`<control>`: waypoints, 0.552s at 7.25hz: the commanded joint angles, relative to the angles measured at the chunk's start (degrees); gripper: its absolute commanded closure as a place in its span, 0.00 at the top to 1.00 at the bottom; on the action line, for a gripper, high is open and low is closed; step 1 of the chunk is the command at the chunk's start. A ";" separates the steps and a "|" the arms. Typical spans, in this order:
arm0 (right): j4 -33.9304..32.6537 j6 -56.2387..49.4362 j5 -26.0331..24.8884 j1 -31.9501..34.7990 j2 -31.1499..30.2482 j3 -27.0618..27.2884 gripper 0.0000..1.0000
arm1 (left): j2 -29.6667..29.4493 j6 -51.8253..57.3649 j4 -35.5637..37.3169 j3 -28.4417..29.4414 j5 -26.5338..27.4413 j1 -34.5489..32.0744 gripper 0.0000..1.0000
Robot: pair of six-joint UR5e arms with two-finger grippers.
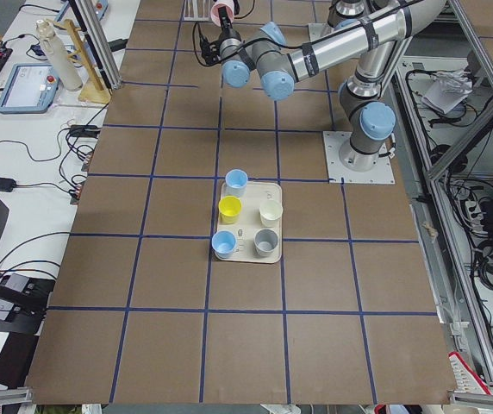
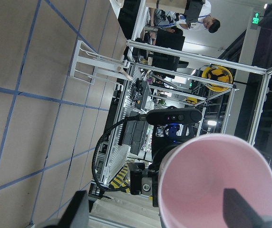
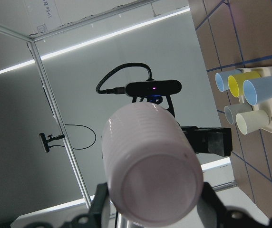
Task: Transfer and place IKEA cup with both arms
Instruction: 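Carry the cup toward the left gripper while the left gripper reaches to meet it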
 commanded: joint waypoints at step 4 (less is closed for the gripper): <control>-0.09 1.45 -0.09 0.05 0.28 -0.53 0.00 | -0.19 0.29 -0.09 -0.17 0.73 0.20 0.68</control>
